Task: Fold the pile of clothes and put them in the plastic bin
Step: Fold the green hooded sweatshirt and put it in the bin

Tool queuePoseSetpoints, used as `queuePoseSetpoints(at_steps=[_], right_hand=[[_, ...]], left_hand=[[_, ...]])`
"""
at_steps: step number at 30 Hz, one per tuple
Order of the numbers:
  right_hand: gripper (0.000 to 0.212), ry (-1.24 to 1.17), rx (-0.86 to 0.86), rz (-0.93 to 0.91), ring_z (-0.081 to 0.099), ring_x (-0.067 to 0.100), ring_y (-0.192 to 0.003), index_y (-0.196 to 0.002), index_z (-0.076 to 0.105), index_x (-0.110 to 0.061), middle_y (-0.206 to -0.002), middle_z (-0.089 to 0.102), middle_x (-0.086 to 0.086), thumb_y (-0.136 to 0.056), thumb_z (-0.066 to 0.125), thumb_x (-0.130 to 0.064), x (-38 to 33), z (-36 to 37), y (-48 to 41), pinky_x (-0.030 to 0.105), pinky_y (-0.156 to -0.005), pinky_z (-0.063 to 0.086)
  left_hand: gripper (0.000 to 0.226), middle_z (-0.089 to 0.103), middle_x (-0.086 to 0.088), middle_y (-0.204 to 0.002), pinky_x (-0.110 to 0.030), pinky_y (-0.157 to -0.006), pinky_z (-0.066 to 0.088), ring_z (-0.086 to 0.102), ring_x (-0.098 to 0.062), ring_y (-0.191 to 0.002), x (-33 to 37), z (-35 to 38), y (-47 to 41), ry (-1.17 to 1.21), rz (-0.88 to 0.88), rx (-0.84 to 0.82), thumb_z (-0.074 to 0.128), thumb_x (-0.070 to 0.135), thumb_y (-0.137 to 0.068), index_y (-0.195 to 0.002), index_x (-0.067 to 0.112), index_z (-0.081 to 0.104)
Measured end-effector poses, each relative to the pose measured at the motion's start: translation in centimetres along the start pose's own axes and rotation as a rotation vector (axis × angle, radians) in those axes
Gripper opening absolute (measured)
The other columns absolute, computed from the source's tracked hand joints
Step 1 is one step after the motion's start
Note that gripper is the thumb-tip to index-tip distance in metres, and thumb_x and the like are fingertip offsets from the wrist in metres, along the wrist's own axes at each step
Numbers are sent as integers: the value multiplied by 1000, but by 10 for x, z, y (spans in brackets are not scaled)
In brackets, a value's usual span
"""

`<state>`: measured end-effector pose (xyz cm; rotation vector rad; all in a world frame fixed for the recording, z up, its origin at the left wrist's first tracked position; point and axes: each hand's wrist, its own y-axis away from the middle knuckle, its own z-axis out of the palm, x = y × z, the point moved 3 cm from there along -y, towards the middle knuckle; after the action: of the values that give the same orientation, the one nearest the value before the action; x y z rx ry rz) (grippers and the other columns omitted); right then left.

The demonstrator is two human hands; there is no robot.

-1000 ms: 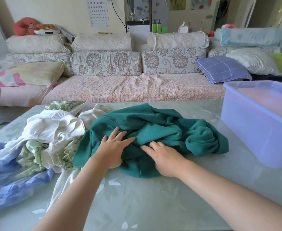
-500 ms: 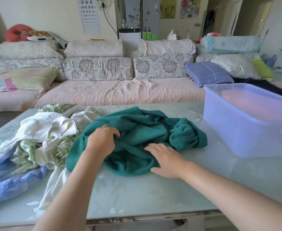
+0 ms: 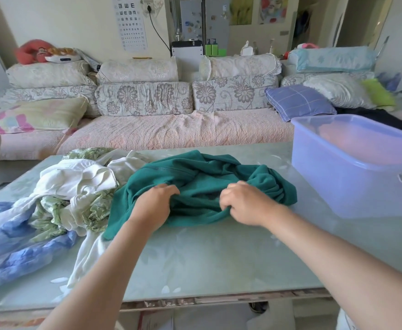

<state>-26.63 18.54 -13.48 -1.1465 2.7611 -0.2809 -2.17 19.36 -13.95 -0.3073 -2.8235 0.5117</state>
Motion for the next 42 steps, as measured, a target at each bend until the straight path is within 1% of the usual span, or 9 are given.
queuePoseSetpoints(at_steps=[6,11,14,17,23,26,29,33,42], right_hand=[[42,365,-148,334,49,23,-108,-100,73,-35,-99,59,-10,-79,52,-5,55,-52,50,34,-90,32],[36,266,-332,421,44,21,-115,-98,69,-36,-116,52,-5,-81,51,-10,41,-24,69,32,-97,34],[30,50,-214,465,45,19,-117,-94,62,-36,-120,50,-7,-80,51,-11,41,-19,67,34,-100,36],[24,-54,-71,526,44,21,-122,-104,58,-31,-126,49,-5,-84,52,-19,48,-24,62,37,-100,38],[47,-89,-23,634,33,22,-138,-139,43,-31,-146,36,-4,-93,51,-30,87,-1,55,41,-111,32],[55,-80,-46,655,23,22,-147,-147,35,-35,-158,27,0,-94,49,-42,114,1,30,44,-116,27],[76,-163,-124,677,7,23,-152,-152,19,-47,-165,9,1,-85,54,-46,138,9,7,56,-118,20],[99,-215,-329,667,-4,25,-153,-151,2,-57,-166,-13,-4,-75,63,-37,153,28,-13,60,-118,16],[57,-74,-256,451,37,24,-115,-132,52,-34,-117,38,-3,-79,55,-13,157,40,-59,38,-85,48]], left_hand=[[46,62,7,-120,-36,-80,49,59,-24,-106,17,-31,3,48,19,72,42,6,-95,-127,34,59],[48,60,8,-121,-30,-94,45,55,-19,-110,56,1,5,65,-16,-433,37,13,-92,-123,41,62],[28,61,0,-100,-24,-79,42,49,-19,-90,70,11,18,-116,34,-882,48,14,-86,-103,20,70],[33,71,2,-92,-29,-83,49,60,-16,-77,77,2,23,-26,-7,-1024,56,36,-76,-100,19,71],[35,70,15,-95,-15,-59,43,58,6,-60,107,-14,-51,329,22,-416,46,15,-91,-103,38,69],[47,64,6,-119,-26,-79,49,61,-10,-95,121,0,-105,213,79,-261,38,5,-92,-116,34,66],[51,44,4,-144,-38,-106,31,39,-21,-130,124,34,-157,-86,127,-302,42,14,-94,-133,45,53],[59,22,-2,-157,-49,-110,33,34,-32,-137,104,94,-193,-275,88,-608,44,40,-96,-150,49,22],[68,39,-15,-139,-38,-75,51,59,-34,-108,28,54,-216,-468,-43,-452,36,6,-95,-154,37,19]])
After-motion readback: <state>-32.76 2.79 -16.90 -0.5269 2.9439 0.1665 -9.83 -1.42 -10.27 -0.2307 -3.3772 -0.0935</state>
